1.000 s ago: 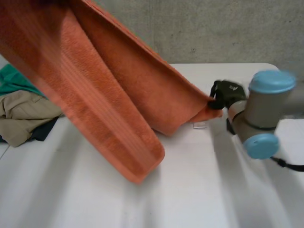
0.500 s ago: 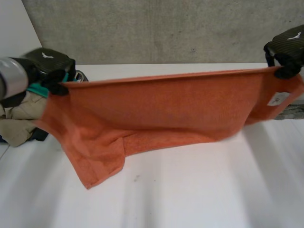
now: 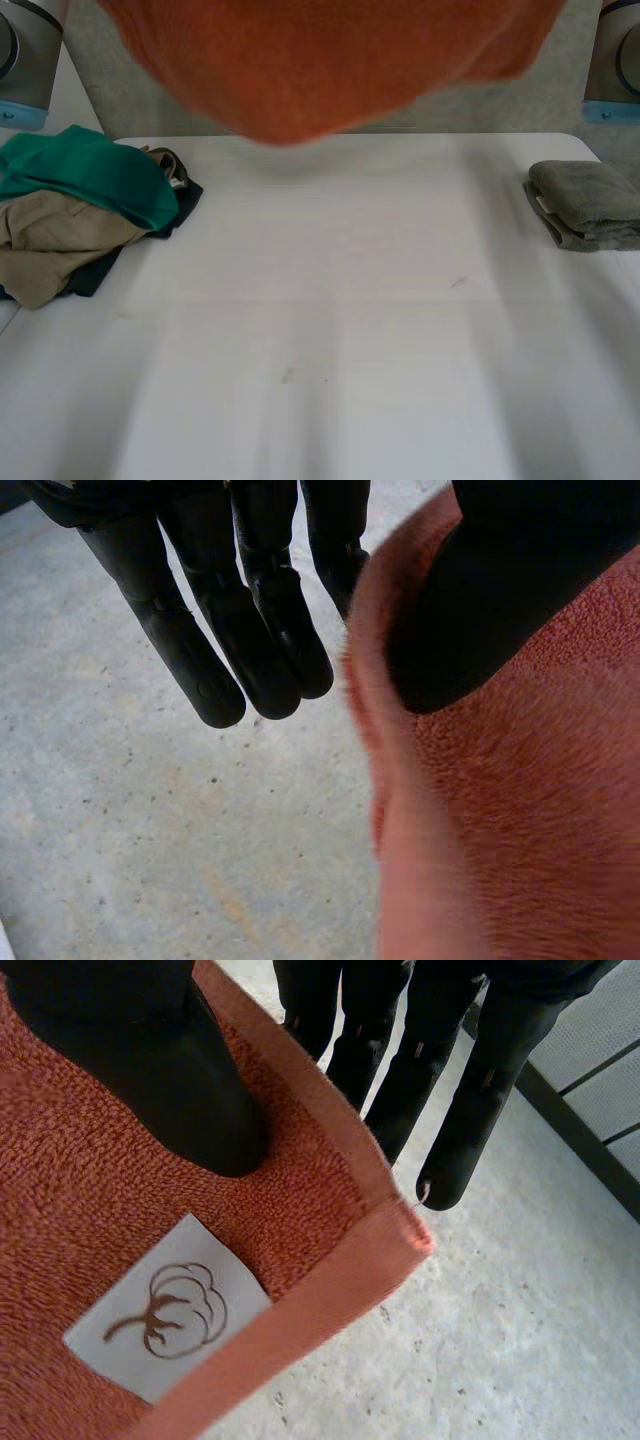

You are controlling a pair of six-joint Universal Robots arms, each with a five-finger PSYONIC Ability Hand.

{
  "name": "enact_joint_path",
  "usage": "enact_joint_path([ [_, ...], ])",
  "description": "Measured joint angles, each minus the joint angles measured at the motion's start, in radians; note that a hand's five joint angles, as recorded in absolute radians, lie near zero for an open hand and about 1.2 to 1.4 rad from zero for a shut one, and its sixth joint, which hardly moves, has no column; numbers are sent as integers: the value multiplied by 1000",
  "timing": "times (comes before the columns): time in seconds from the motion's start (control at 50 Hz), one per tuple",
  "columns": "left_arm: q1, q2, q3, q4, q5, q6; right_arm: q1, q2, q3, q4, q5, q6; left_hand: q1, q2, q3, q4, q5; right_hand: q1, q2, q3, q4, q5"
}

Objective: Fold the laundry.

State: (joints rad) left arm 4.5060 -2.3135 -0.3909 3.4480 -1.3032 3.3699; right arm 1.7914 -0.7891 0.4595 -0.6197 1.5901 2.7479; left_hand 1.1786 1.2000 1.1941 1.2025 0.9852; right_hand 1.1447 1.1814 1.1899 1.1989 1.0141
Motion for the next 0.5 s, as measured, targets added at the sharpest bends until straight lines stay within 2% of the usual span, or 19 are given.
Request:
enact_joint_path([
  [0.1, 6, 37, -144, 17, 31, -13, -12, -17, 75, 23, -33, 28, 0, 0, 0, 0, 0, 0, 0, 0, 0, 0],
  [0.24, 35, 47, -396, -24, 84, 38, -50, -29, 267, 226, -121, 42, 0, 0, 0, 0, 0, 0, 0, 0, 0, 0],
  [0.38, 59, 40, -608, -70, 120, 133, -92, -77, 521, 403, -180, 15, 0, 0, 0, 0, 0, 0, 0, 0, 0, 0],
  [0.5, 73, 37, -744, -151, 123, 275, -124, -136, 737, 479, -223, -69, -5, -44, -40, -48, -4, 0, 0, 0, 0, 0],
])
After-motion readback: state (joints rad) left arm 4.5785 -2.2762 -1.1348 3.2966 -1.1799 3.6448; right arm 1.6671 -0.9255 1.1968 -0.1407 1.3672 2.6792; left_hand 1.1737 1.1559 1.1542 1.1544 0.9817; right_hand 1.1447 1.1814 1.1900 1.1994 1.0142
